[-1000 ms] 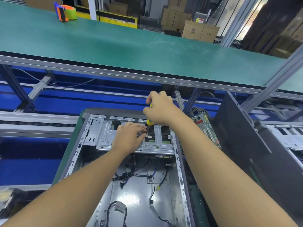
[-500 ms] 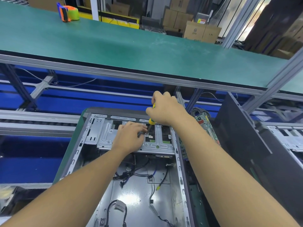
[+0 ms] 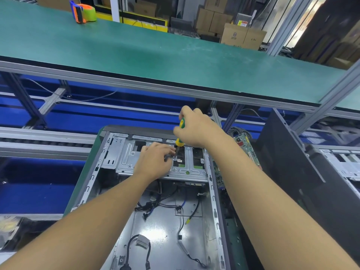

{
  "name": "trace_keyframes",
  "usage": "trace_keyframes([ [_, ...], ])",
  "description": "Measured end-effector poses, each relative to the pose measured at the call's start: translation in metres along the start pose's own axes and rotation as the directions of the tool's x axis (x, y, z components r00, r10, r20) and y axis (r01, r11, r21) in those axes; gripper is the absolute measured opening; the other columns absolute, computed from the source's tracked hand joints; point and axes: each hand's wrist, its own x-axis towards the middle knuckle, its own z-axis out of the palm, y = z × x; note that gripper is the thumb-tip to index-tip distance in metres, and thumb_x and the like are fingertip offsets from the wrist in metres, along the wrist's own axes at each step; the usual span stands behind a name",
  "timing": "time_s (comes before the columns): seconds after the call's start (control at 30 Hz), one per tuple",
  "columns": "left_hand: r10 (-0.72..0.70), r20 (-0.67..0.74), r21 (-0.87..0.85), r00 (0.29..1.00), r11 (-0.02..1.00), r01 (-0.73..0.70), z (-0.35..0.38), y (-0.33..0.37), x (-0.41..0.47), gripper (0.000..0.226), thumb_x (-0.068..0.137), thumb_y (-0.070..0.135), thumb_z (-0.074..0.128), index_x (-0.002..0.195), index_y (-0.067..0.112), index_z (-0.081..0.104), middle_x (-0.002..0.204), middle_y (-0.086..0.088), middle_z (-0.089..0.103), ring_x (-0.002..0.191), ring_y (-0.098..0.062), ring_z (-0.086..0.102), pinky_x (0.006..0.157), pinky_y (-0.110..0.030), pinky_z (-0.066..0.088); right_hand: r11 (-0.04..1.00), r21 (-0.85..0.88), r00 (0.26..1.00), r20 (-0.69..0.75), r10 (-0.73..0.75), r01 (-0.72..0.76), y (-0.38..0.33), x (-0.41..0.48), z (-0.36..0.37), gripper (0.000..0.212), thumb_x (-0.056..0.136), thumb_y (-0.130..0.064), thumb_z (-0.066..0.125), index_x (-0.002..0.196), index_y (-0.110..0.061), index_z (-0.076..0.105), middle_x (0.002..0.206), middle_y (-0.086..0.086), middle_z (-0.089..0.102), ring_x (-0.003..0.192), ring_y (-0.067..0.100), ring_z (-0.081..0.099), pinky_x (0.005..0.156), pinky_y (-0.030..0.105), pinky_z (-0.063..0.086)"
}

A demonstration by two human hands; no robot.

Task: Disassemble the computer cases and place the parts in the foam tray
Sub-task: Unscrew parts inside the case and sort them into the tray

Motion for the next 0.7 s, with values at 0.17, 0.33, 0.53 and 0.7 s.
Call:
trace_keyframes([
  [0.17,0.007,0.002,0.002,1.000,1.000,-0.007,-0.001,0.000,-0.001,0.030,0.087,0.027,0.051,0.105,0.037,0.072,0.124,0.030,0.061,0.117,-0.003,0.044,0.099,-0.033,0.029,0.992,-0.122,0.980,-0.197,0.016,-0.041,-0.002,0.000,0.005,0.039,0.107,-0.046,0.031,0.120,-0.016,0.053,0.102,0.008,0.052,0.087,0.033,0.051,0.070,0.037,0.035],
  [0.33,-0.001,0.008,0.000,1.000,1.000,0.001,0.000,-0.001,-0.001,0.029,0.086,0.027,0.051,0.104,0.039,0.071,0.124,0.030,0.061,0.117,-0.002,0.043,0.101,-0.033,0.029,0.988,0.153,0.999,0.029,-0.040,0.035,0.000,0.002,-0.006,0.030,0.095,-0.020,0.049,0.124,-0.025,0.054,0.109,0.000,0.045,0.103,0.027,0.046,0.076,0.034,0.037],
  [0.53,0.004,0.007,-0.002,1.000,1.000,-0.004,0.000,0.000,-0.001,0.029,0.087,0.027,0.052,0.104,0.039,0.071,0.124,0.030,0.061,0.117,-0.002,0.044,0.101,-0.034,0.029,0.996,-0.065,0.997,-0.060,0.051,-0.055,-0.002,0.000,-0.001,0.045,0.099,-0.049,0.044,0.132,-0.018,0.044,0.131,0.010,0.040,0.118,0.035,0.044,0.078,0.041,0.036],
  [0.7,0.004,0.010,-0.007,1.000,1.000,-0.004,0.000,-0.001,-0.001,0.030,0.086,0.028,0.050,0.105,0.039,0.071,0.124,0.030,0.060,0.117,-0.002,0.044,0.103,-0.035,0.029,0.996,-0.090,0.994,-0.112,-0.003,-0.007,-0.002,0.001,0.001,0.030,0.107,-0.033,0.039,0.128,-0.011,0.039,0.117,0.016,0.053,0.086,0.034,0.055,0.066,0.040,0.042],
])
